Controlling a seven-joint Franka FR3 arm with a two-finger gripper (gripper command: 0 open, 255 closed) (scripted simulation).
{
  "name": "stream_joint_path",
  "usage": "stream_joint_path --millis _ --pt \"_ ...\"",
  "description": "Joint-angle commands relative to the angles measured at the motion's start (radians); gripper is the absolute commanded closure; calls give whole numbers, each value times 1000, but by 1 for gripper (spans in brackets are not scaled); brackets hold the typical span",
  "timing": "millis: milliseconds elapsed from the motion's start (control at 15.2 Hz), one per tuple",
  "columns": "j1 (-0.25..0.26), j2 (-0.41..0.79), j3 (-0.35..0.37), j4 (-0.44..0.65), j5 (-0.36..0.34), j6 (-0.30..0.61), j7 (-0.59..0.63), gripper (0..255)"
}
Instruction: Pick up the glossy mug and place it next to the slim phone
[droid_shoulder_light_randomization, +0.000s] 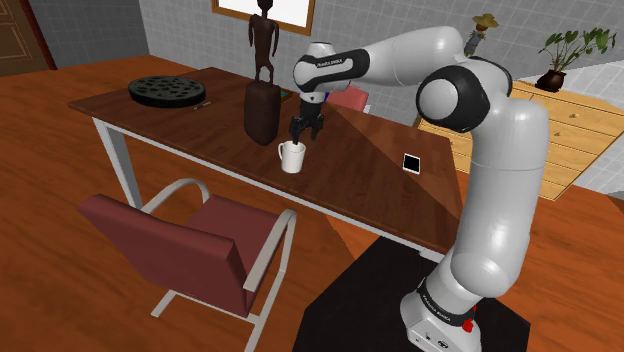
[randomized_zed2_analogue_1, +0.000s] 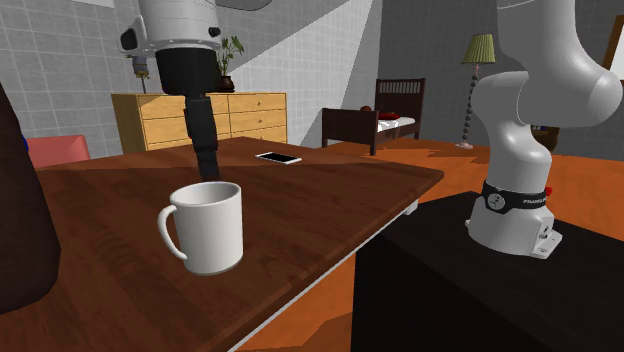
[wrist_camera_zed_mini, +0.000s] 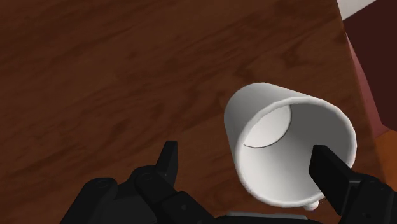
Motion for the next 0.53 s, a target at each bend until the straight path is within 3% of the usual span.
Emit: stream_joint_path --millis 0,462 --pt "-1 31 2 23 3 5 0 0" --pt "1 55 6 -30 9 82 -5 0"
